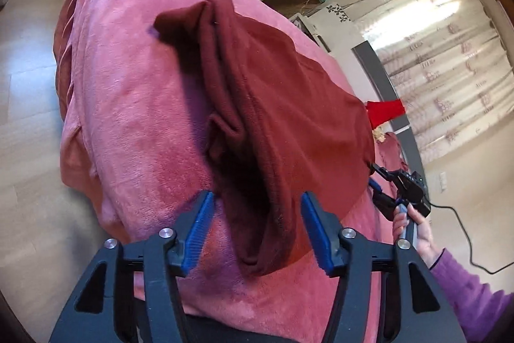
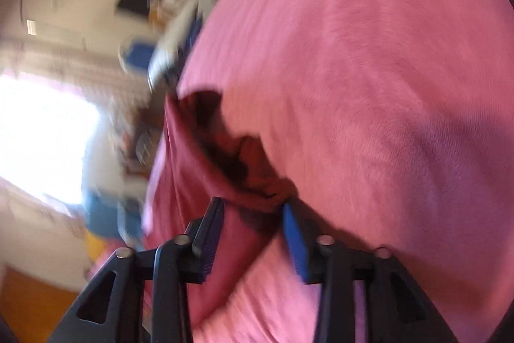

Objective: Fold clothes

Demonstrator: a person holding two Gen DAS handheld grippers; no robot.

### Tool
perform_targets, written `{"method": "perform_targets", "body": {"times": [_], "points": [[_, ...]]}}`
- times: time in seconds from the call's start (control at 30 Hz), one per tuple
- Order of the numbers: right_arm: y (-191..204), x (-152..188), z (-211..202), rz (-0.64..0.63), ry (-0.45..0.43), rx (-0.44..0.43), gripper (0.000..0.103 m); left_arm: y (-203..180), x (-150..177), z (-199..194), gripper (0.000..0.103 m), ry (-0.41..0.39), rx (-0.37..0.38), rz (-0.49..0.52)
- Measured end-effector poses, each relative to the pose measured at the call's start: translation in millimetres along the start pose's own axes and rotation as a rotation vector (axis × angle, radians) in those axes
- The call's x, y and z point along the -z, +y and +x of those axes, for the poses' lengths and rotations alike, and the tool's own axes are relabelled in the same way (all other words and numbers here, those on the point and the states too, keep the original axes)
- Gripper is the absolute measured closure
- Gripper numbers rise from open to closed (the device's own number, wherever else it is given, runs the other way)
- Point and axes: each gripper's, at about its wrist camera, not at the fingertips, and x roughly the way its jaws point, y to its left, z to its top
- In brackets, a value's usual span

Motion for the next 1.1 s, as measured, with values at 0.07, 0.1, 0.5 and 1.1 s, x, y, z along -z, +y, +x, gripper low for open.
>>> {"method": "perform_targets", "body": {"times": [0.07,0.1,0.5,1.1], "points": [[-3,1,3,0.044,-0.013,-0.007,0.091,-5,0,-1,0.052,0.028,-0.003,0.018],[1,2,-1,0.033,-0.014,-0.01,0.092,-7,0,0,0.061,0.053,-0.002,0.032],[1,0,-48,0.012,-0.182,0.145,0.072,-11,-6,-32,0.081,0.072,-0.005,0.053],[86,-24,86,-0.415,0.076,0.052,0.101,-50,29,9,0.078,0.227,-0.042,0.512]]}}
